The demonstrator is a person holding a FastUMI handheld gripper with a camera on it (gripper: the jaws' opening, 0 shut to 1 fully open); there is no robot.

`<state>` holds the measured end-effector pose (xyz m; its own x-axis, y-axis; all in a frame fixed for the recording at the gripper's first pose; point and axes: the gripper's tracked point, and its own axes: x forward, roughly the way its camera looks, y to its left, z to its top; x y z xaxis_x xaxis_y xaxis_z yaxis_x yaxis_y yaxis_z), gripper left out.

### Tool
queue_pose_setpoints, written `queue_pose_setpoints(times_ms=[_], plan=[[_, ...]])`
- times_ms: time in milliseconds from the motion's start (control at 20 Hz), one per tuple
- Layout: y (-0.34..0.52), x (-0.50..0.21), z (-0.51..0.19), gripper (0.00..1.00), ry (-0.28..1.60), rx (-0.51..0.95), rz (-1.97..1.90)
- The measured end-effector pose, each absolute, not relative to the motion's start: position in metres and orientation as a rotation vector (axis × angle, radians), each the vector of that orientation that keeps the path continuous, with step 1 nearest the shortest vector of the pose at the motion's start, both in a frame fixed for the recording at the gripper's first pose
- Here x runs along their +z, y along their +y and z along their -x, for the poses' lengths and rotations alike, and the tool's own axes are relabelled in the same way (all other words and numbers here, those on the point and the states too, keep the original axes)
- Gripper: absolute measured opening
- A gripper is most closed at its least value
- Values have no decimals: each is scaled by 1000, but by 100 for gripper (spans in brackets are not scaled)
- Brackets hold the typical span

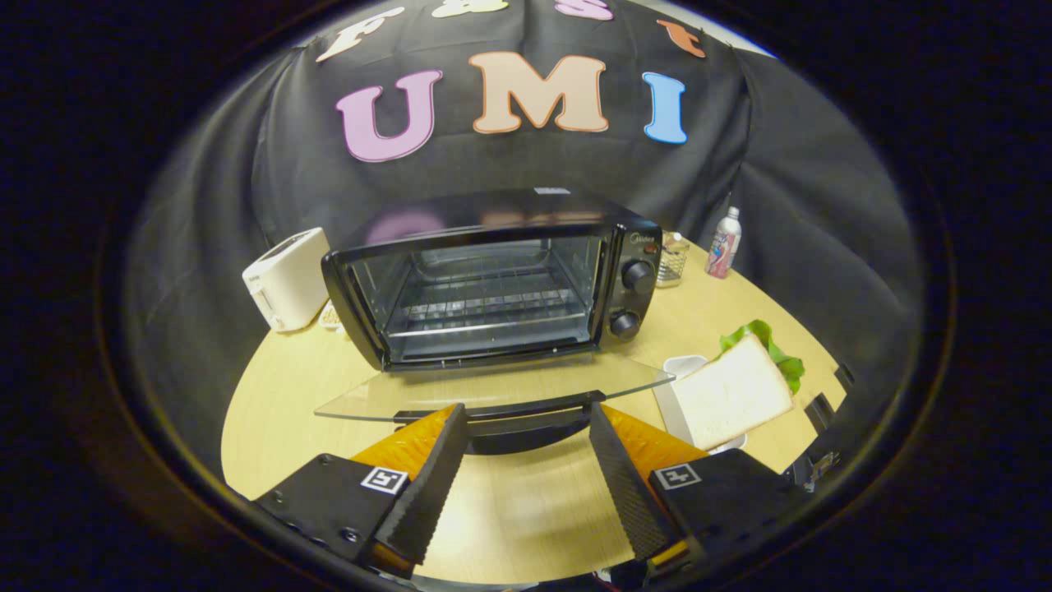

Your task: Open the toaster oven, put the food inside, and close the toaster oven door.

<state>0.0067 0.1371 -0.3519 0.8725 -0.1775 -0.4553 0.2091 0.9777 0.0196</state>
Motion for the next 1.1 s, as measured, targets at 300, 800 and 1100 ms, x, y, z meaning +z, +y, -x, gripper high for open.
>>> queue_pose_setpoints(times_ms=[300, 800, 1100], plan=[[137, -401, 7, 88, 636, -194, -1], [139, -439, 11, 87, 706, -179, -62], [139, -439, 22, 87, 743, -163, -68]])
